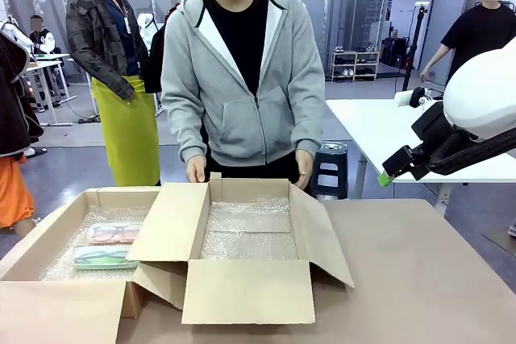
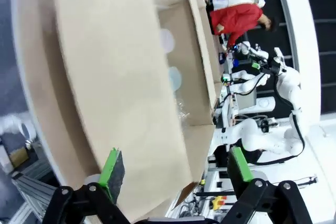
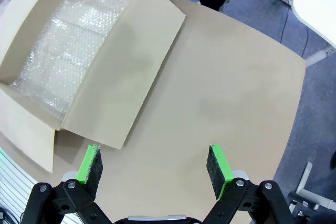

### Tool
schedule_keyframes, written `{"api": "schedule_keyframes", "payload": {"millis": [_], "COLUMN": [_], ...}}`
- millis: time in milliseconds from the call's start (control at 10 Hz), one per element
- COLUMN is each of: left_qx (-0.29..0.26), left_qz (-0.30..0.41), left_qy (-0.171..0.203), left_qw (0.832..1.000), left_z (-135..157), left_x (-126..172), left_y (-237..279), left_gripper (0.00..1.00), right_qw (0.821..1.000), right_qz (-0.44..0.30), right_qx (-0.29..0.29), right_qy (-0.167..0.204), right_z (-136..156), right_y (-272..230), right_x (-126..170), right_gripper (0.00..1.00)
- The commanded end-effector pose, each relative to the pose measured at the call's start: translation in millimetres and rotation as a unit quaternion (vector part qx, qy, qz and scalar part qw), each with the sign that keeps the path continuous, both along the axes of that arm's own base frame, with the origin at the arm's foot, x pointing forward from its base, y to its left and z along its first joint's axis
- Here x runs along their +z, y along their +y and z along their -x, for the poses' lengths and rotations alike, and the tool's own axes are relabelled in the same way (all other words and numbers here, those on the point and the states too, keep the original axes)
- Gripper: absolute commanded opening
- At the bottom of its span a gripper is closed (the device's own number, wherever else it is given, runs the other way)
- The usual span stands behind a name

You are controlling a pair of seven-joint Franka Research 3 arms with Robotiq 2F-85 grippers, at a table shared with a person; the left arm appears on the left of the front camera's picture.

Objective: Pack the glasses set securely to prepare it for shipping.
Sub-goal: Position the Package Box on the left side of the table.

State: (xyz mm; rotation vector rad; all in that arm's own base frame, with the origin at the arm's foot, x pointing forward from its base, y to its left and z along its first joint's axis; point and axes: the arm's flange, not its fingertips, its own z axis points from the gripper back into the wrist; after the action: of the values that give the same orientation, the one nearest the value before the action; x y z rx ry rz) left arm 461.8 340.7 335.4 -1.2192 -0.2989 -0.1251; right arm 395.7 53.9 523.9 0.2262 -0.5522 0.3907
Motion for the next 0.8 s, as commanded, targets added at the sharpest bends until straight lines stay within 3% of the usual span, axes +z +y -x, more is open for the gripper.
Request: {"api": "schedule_keyframes", "payload": {"millis": [0,100,300,500,700], "left_qx": [-0.062,-0.098,-0.182,-0.235,-0.257], "left_qz": [-0.080,-0.110,-0.202,-0.296,-0.402], "left_qy": [-0.080,-0.107,-0.203,-0.292,-0.394], "left_qw": [0.992,0.983,0.941,0.879,0.785], "left_z": [-16,-18,-5,20,60], "left_x": [83,115,184,237,277], "left_y": [-44,-73,-148,-207,-272], "left_gripper": [1.00,1.00,1.00,1.00,1.00], "right_qw": [1.000,1.000,1.000,1.000,1.000], "right_qz": [0.002,0.002,0.002,0.002,0.002], "right_qx": [0.005,0.005,0.005,0.005,0.005], "right_qy": [0.002,0.002,0.002,0.002,0.002], "right_z": [1,1,1,1,1], "right_y": [0,0,0,0,0], "right_x": [1,1,1,1,1], "right_gripper": [1.00,1.00,1.00,1.00,1.00]}}
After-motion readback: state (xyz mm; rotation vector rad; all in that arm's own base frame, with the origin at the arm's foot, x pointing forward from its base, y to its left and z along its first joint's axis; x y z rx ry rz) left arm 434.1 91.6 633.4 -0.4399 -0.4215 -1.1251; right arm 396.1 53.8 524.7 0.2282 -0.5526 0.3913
